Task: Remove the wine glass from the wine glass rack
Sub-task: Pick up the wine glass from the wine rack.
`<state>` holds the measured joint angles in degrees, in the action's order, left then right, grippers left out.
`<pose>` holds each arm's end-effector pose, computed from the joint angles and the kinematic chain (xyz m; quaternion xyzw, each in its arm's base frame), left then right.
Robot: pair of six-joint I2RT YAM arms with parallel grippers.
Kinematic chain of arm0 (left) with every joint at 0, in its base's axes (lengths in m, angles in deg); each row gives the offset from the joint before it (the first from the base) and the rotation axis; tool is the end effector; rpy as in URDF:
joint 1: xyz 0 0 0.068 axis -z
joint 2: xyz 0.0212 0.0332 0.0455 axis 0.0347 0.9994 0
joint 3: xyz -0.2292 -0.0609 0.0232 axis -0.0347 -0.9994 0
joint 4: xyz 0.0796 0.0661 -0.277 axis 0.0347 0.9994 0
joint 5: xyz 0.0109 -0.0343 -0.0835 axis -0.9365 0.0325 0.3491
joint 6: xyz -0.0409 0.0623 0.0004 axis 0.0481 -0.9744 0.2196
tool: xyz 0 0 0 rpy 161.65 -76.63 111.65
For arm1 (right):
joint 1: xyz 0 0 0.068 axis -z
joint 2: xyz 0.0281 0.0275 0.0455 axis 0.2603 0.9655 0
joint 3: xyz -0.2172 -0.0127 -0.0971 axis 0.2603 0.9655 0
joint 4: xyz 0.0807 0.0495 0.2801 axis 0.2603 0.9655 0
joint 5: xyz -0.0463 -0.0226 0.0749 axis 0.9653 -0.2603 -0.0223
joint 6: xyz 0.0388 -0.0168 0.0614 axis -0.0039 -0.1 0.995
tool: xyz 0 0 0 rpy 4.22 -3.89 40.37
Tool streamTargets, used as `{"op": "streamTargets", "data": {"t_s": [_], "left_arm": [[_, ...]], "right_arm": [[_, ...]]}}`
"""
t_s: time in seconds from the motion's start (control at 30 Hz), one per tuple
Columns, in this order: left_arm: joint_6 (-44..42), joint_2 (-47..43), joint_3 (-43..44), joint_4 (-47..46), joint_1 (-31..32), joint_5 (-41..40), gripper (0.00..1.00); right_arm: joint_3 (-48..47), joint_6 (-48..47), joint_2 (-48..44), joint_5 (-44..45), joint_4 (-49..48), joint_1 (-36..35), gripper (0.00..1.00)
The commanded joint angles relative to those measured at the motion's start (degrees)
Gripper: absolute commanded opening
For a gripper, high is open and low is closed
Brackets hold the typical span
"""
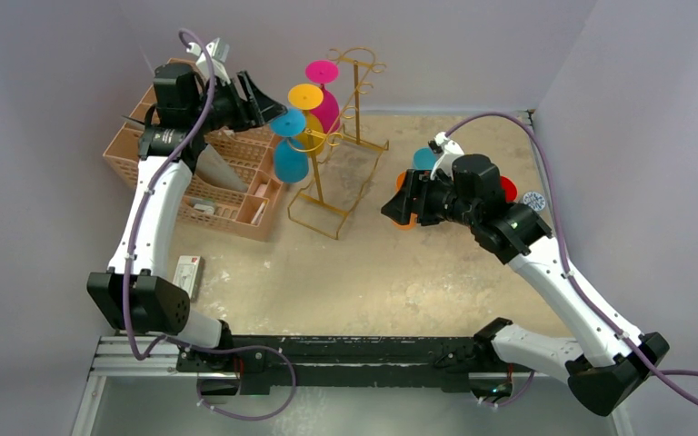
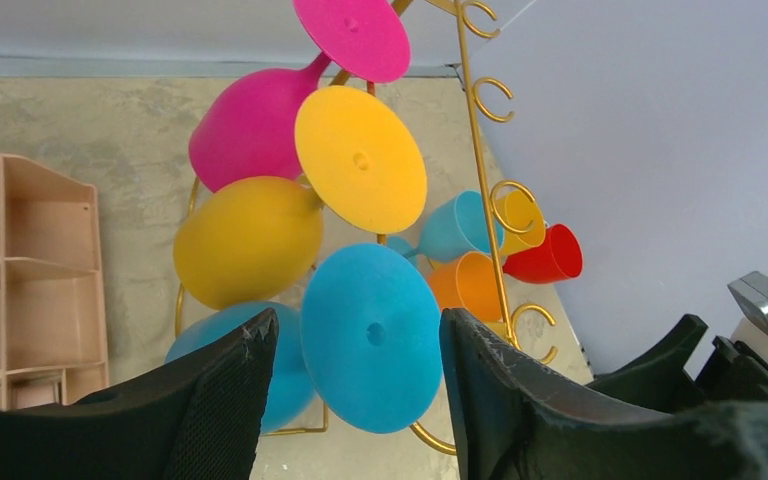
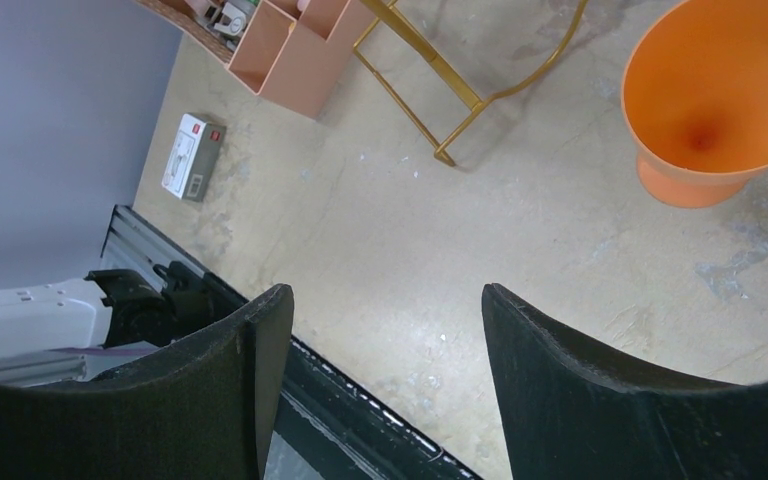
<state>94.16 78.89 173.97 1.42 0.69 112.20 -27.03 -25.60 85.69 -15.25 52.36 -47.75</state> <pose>0.3855 -0.0546 0.4061 0.0016 0.7856 -0.3937 0.4774 0.2522 0.1741 0.3507 -0.0656 0.8263 0.3485 0.4375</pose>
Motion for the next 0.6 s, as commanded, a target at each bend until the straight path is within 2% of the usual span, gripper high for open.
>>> {"op": "streamTargets", "data": {"t_s": [0.0,0.2,0.57], "left_arm": [[0.7,0.8,-1.4,-4.3,-0.3,4.9,0.57],[1.3,1.4,-2.5,-5.3,-0.3,7.0,0.47],[2.3,1.1,-4.0,-6.4,-0.3,5.3,0.31]], "right_arm": [[-0.1,0.7,0.0,0.8,0.6,0.1,0.72],[-0.4,0.8,0.5,0.6,1.0,0.1,0.72],[-0.2,0.9,0.5,0.7,1.4,0.1,0.72]]}}
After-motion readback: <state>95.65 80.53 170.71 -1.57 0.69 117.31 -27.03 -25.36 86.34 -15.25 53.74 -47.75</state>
